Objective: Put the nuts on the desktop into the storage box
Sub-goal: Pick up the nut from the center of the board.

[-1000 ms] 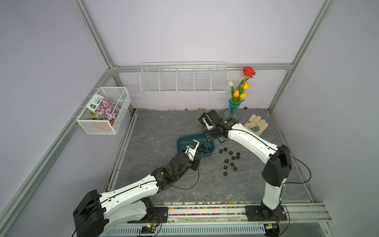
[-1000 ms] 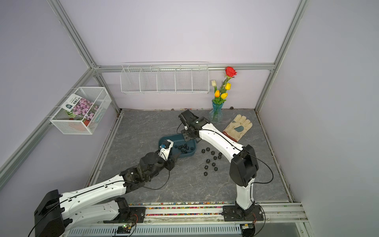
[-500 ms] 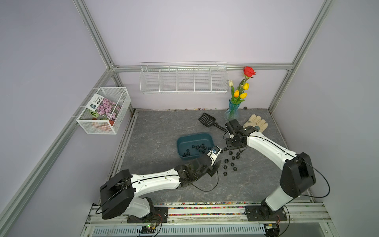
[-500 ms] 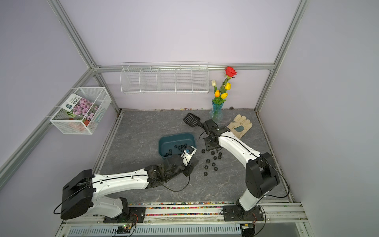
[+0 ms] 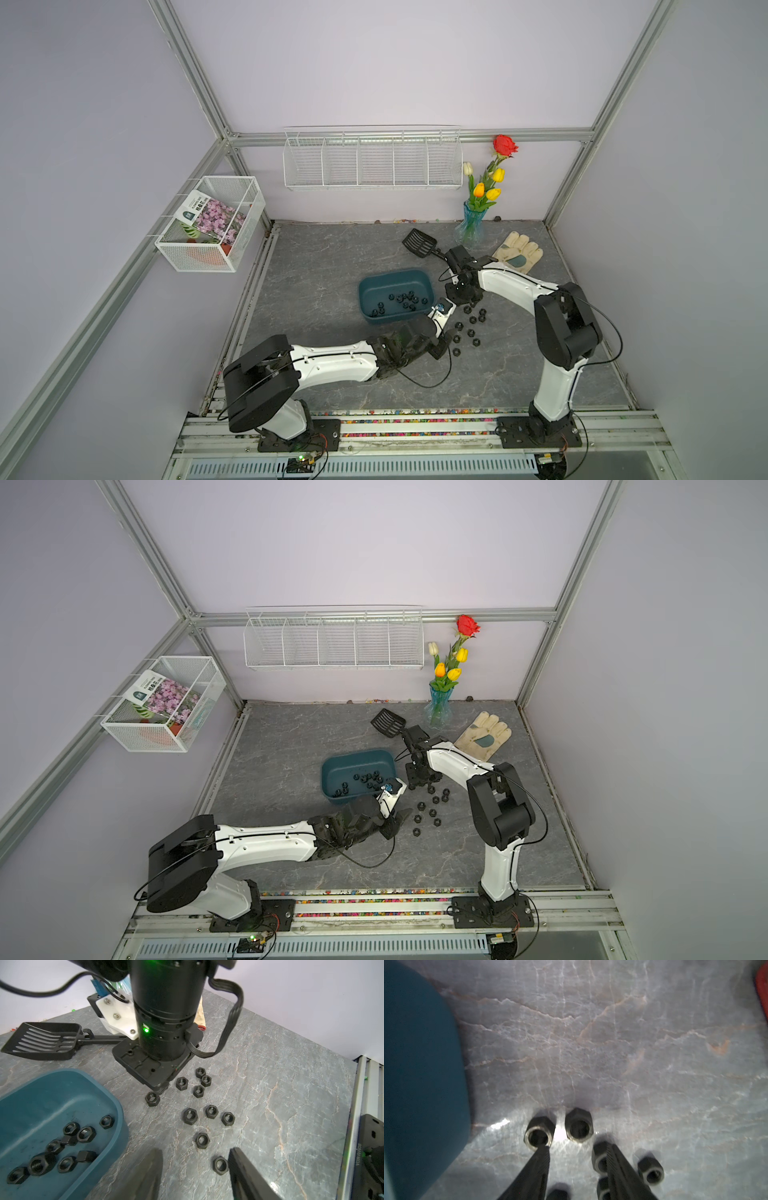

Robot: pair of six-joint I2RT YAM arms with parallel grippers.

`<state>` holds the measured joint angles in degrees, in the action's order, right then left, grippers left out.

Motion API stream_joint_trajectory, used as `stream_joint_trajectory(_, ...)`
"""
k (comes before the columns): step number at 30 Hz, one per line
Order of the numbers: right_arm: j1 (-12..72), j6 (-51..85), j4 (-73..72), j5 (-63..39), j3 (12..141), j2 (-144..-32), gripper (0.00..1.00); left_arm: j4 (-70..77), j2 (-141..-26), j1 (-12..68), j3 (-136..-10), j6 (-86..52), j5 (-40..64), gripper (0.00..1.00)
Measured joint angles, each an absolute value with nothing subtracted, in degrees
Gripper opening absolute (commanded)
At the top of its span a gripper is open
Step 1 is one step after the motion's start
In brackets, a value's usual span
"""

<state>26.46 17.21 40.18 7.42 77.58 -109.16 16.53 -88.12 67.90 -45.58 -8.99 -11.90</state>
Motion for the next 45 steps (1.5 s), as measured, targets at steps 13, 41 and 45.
stream_joint_trajectory(13, 24.73, 16.88, 38.52, 6.96, 79.07, -112.92, 0.49, 17.15, -89.47, 67.9, -45.58, -9.41, -11.94, 0.56)
stream_joint_trajectory(41, 24.73, 18.76, 34.44, 5.74, 74.98, -112.16, 0.24, 17.06, -89.91, 67.9, -45.58, -10.28, -11.92, 0.56)
stream_joint_trajectory(45, 24.8, 18.72, 34.61, 5.82, 75.11, -112.16, 0.23, 16.91, -89.91, 67.9, -45.58, -10.31, -11.94, 0.56)
